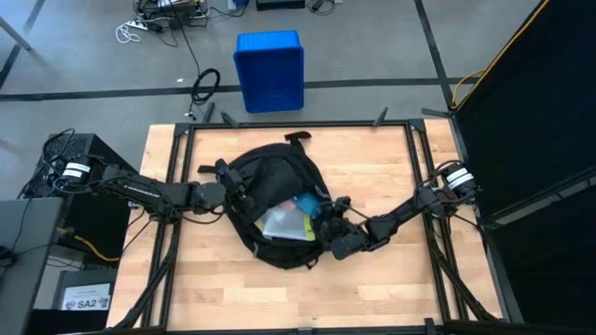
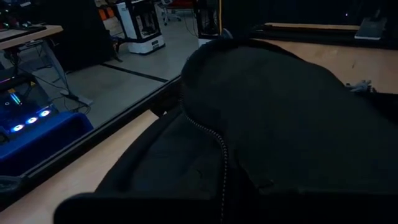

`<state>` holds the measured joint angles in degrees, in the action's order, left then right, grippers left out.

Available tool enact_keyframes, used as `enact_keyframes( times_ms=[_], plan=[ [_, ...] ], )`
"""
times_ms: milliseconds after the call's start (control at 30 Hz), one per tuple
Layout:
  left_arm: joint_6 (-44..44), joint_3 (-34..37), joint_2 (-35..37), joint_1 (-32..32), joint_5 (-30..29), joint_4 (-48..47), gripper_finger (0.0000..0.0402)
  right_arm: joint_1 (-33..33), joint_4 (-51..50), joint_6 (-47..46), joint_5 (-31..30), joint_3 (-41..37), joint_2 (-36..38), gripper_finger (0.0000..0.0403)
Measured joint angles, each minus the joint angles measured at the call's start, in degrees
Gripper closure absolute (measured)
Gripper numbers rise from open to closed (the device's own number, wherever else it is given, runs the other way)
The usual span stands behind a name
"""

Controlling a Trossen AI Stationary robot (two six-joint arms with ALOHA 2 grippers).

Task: Unpack backpack
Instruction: Remove the blue cellphone from black backpack

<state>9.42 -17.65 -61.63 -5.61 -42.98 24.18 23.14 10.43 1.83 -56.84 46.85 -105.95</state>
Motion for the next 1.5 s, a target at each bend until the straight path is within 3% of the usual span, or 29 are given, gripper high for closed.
enact_keyframes(
  times_ms=[367,767,1033,1333,1500],
  plan=[
    [0.0,0.0,-0.8,0.0,0.7,0.0,0.0402,-2.0,1.2,4.1,2.6,0.0,0.0,0.0395],
    [-0.1,0.0,-1.5,0.0,1.3,0.1,0.0402,0.3,2.9,5.0,-4.3,0.0,0.6,0.0402],
    [-0.1,0.0,-1.5,0.0,1.3,0.1,0.0402,4.9,3.1,5.9,-6.9,1.3,6.4,0.0402],
    [-0.2,0.0,-1.5,0.0,1.3,0.3,0.0402,4.2,5.4,4.1,2.4,2.0,8.7,0.0396],
    [-0.2,0.0,-1.5,0.0,1.3,0.4,0.0402,-1.8,4.9,4.4,10.8,2.4,8.6,0.0333]
  ],
)
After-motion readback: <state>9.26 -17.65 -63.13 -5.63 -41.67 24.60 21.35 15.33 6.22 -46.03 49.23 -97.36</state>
